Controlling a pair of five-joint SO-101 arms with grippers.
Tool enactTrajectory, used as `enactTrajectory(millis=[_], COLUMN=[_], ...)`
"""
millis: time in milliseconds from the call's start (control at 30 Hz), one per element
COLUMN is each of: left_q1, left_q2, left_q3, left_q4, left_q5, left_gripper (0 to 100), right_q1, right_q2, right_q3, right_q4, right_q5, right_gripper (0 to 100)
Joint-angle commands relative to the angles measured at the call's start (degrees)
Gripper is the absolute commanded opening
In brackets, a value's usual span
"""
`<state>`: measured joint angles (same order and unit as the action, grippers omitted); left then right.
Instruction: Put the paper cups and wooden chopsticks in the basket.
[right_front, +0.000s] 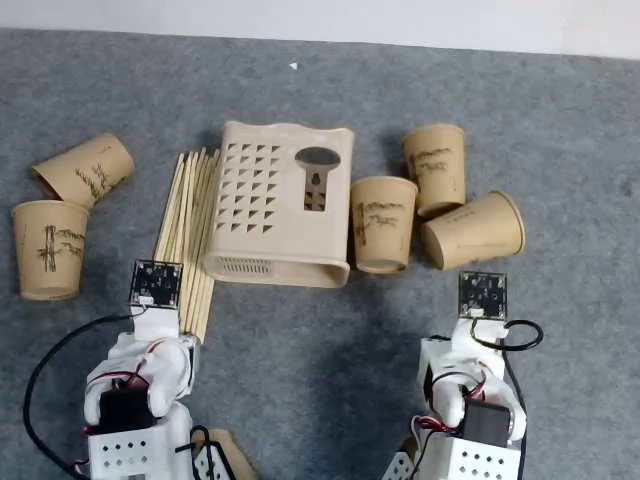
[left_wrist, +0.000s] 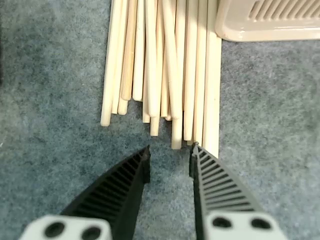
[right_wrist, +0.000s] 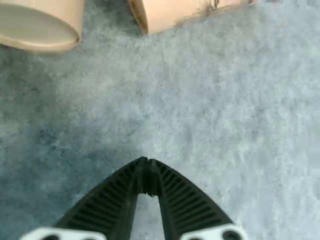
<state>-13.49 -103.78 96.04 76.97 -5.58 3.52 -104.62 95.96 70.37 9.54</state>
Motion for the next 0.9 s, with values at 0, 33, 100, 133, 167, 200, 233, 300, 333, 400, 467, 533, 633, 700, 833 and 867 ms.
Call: enactTrajectory(millis=[0, 33, 100, 133, 167, 200, 233, 300, 333, 400, 467, 533, 633, 700, 833, 867], left_q1=[2.33, 2.42, 1.63, 1.1, 0.22, -1.54, -3.74, -7.87, -9.36, -12.09, -14.55, -17.71, -20.7, -22.37, -27.12, -28.62], left_q2=[-0.57, -0.57, -0.57, -0.66, -0.66, -0.66, -0.66, -0.66, -0.66, -0.48, -0.22, 1.8, 13.14, 26.24, 59.3, 67.38], left_q3=[1.1, 1.1, 1.1, 1.1, 0.92, 0.84, 0.57, -1.01, -2.42, -7.6, -14.37, -21.67, -33.01, -42.33, -67.74, -75.38], left_q4=[-0.53, -1.49, -3.96, -6.51, -9.67, -13.27, -16.97, -24.18, -26.46, -27.96, -27.34, -26.02, -25.85, -25.49, -17.85, -14.15], left_q5=[-0.35, -0.44, -0.79, -2.64, -5.98, -10.2, -14.59, -20.92, -21.71, -21.8, -21.8, -21.71, -21.63, -21.63, -17.85, -16.97], left_gripper=[16, 16, 16, 16, 16, 16, 16, 16, 16, 16, 16, 16, 16, 16, 17, 17], right_q1=[-6.2, -6.9, -7.08, -7.25, -7.25, -7.08, -6.99, -6.99, -6.99, -6.99, -6.99, -6.99, -6.99, -6.99, -4.62, -3.74], right_q2=[-0.4, -0.4, -0.4, -0.4, -0.4, -0.22, -0.22, 0.04, 0.04, -0.31, -0.4, -0.4, -0.4, -0.4, -0.4, -0.4], right_q3=[6.81, 6.81, 6.81, 6.81, 6.9, 6.9, 6.9, 6.9, 6.9, 6.9, 6.9, 6.81, 6.81, 6.81, 6.81, 6.81], right_q4=[-6.73, -8.57, -13.41, -16.04, -18.33, -19.82, -19.91, -17.63, -15.69, -12.53, -12.09, -12.18, -12.18, -12.18, -12.09, -12.09], right_q5=[0.53, 0.53, 0.62, 0.62, 0.62, 0.97, 2.46, 7.38, 9.32, 10.9, 11.08, 11.08, 11.08, 11.08, 11.34, 11.34], right_gripper=[0.5, 0.5, 0.5, 0.6, 0.6, 0.6, 0.6, 0.6, 0.6, 0.6, 0.6, 0.6, 0.6, 0.6, 0.6, 0.6])
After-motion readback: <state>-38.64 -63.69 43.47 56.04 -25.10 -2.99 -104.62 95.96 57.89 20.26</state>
